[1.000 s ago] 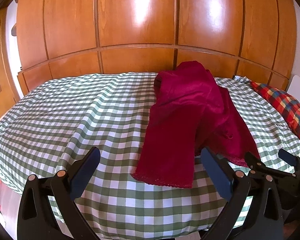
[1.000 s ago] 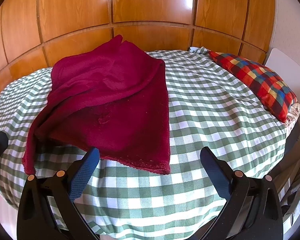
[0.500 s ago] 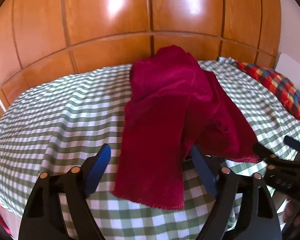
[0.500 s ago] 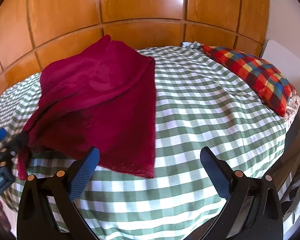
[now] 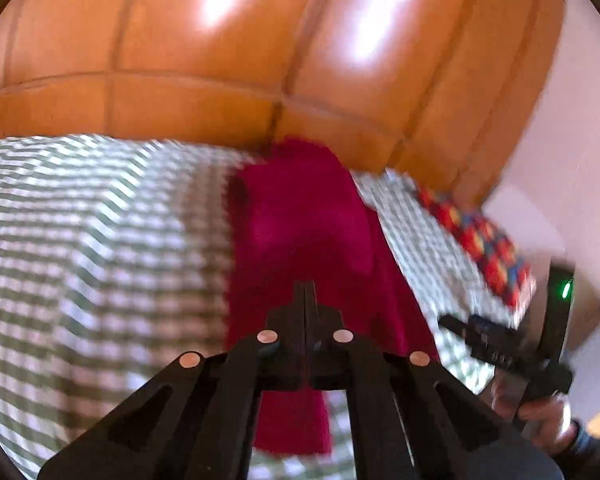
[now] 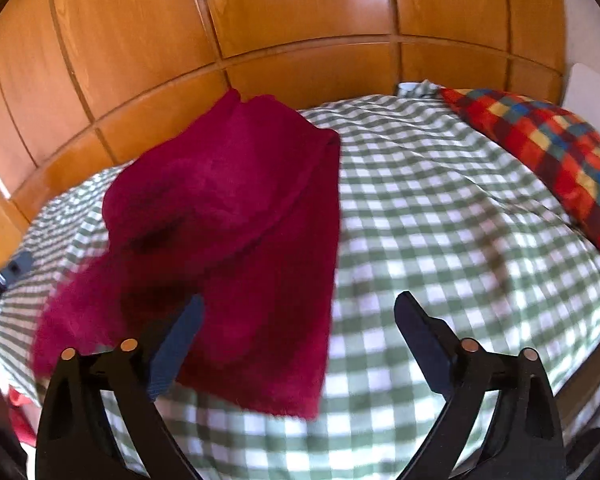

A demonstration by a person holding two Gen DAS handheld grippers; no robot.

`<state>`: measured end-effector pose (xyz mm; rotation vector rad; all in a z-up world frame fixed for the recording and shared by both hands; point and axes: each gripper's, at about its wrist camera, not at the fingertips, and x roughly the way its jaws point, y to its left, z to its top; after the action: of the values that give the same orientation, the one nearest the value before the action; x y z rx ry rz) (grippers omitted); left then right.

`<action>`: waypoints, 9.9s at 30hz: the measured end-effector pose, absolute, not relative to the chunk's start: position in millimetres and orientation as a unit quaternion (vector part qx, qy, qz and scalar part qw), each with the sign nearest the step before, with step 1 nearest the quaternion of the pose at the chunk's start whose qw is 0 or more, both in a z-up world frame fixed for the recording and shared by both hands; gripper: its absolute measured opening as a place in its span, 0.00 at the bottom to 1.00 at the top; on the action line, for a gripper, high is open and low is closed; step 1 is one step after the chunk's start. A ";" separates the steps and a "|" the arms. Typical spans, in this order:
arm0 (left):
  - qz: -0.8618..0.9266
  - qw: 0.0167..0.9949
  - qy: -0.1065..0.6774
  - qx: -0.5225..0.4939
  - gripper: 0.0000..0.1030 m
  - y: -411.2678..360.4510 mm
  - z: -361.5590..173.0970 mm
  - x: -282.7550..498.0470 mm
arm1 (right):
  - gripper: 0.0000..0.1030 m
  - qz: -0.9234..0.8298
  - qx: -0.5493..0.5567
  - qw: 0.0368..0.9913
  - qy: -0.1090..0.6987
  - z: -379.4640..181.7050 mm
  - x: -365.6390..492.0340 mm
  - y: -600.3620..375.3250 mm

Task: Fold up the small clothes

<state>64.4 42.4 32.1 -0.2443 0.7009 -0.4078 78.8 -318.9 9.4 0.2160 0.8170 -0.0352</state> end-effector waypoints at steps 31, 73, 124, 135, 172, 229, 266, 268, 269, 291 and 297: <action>-0.072 0.932 0.309 -0.178 0.03 170.5 55.6 144.3 | 0.72 0.055 0.113 0.892 0.434 3.3 184.3 -294.2; -0.211 0.814 0.511 -0.177 0.10 3.8 -84.2 156.3 | 0.65 0.080 0.101 0.840 0.527 -16.9 115.5 -401.5; -0.139 0.882 0.448 -0.045 0.54 -12.3 -41.3 107.1 | 0.08 -0.116 -0.003 0.913 0.392 76.5 123.0 -526.1; -0.127 0.869 0.477 -0.012 0.56 -30.1 -66.0 111.2 | 0.08 -0.321 0.033 0.854 0.409 43.7 206.7 -681.6; 0.221 0.843 0.431 -0.235 0.62 359.9 -67.9 222.6 | 0.96 0.038 -0.038 0.893 0.447 -74.8 246.0 -267.3; -0.042 0.883 0.456 -0.103 0.11 97.3 -78.7 68.2 | 0.97 0.009 -0.035 0.889 0.456 -56.3 203.3 -297.8; -0.068 0.912 0.402 -0.045 0.65 15.7 -38.5 93.1 | 0.77 -0.109 0.142 0.890 0.419 -17.1 42.1 -496.8; -0.079 0.910 0.405 -0.035 0.65 1.4 -41.0 98.8 | 0.62 -0.132 0.156 0.891 0.405 -11.3 55.0 -521.6; -0.084 0.909 0.408 -0.027 0.65 -7.0 -44.0 103.1 | 0.58 -0.142 0.162 0.890 0.401 -8.8 60.2 -533.6; -0.105 0.888 0.447 0.001 0.66 -30.1 -76.2 117.5 | 0.06 -0.271 0.287 0.830 0.394 -4.5 184.8 -721.9; -0.110 0.886 0.450 -0.010 0.65 -28.1 -75.7 119.6 | 0.06 -0.203 0.189 0.889 0.365 49.6 219.3 -652.6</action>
<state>119.6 -28.1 -75.7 -0.0199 0.9365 -0.2283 219.3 -652.6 49.6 0.3925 0.7583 -0.4215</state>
